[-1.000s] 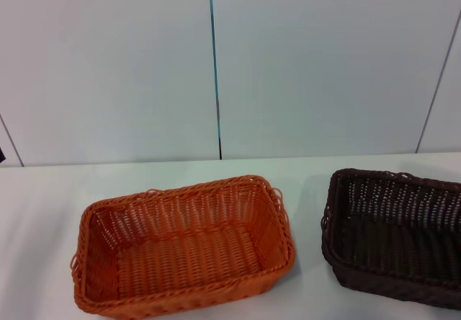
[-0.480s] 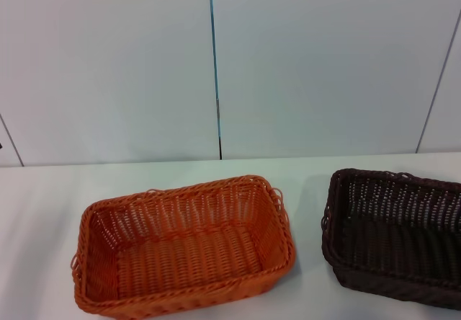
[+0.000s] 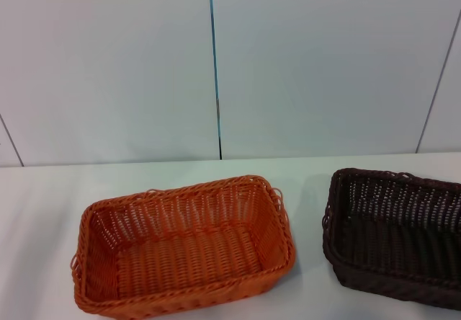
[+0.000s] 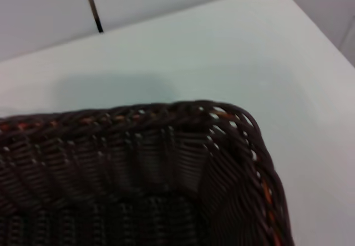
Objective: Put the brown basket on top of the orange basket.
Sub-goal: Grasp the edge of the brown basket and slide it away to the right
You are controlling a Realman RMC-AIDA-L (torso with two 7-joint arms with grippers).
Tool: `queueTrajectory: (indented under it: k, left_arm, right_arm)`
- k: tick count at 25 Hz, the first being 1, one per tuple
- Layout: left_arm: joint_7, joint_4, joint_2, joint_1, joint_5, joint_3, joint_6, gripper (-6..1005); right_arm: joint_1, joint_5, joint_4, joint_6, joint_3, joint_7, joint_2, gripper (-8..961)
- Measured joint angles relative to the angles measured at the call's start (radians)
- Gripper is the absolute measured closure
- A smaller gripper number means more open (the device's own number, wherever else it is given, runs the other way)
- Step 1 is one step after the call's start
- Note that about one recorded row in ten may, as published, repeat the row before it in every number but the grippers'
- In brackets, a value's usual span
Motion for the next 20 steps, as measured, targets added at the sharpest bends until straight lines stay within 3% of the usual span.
queueTrajectory:
  k: [20]
  left_arm:
    - [0.0, 0.004, -0.003, -0.011, 0.003, 0.005, -0.005, 83]
  right_arm:
    - [-0.005, -0.002, 0.007, -0.035, 0.007, 0.0, -0.016, 349]
